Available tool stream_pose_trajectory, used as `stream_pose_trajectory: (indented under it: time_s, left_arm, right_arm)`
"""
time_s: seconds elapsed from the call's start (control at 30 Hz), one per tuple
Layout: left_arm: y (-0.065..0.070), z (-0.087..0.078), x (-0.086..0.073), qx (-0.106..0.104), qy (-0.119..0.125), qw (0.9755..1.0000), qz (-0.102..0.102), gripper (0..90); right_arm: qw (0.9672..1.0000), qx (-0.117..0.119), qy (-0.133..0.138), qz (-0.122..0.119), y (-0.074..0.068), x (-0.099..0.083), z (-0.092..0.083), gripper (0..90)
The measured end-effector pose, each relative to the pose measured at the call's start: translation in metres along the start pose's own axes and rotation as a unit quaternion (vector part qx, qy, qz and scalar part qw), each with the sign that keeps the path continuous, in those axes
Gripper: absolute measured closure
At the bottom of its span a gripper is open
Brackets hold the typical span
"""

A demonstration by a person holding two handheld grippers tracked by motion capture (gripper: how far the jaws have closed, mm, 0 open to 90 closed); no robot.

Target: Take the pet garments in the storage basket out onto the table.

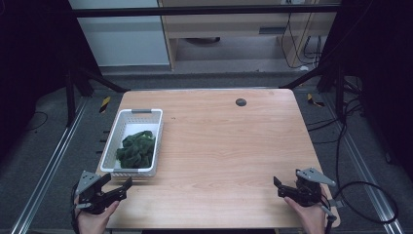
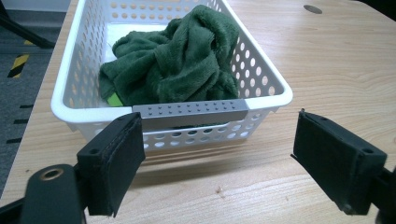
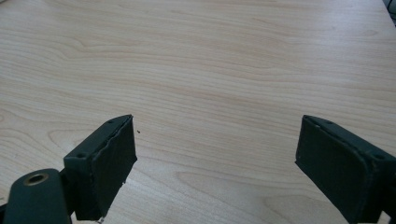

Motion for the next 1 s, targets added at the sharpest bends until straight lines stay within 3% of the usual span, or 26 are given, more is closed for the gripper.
stream_pose_trajectory:
  time_s: [0.4,1.0]
  left_arm:
    - [0.006,0.002,0.016,-0.01,0.0,0.9999,0.01,14.7]
    - [0.003,0.009,0.04,-0.01,0.007,0.9997,0.022,14.7]
  right_arm:
    - [1.0,-0.001,0.0,0.006,0.0,-0.002,0.0,12.0]
    - [1.0,-0.004,0.001,0.002,0.001,-0.002,0.001,11.8]
Point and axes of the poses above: each handheld gripper's, and its own axes: z roughly forward along the jaws, x roughly out of its top, y roughly to its right, the point moved 8 cm from there along z, roughly forward along the jaws, and after that the axes turned 9 degrees about y, right-handed, at the moved point
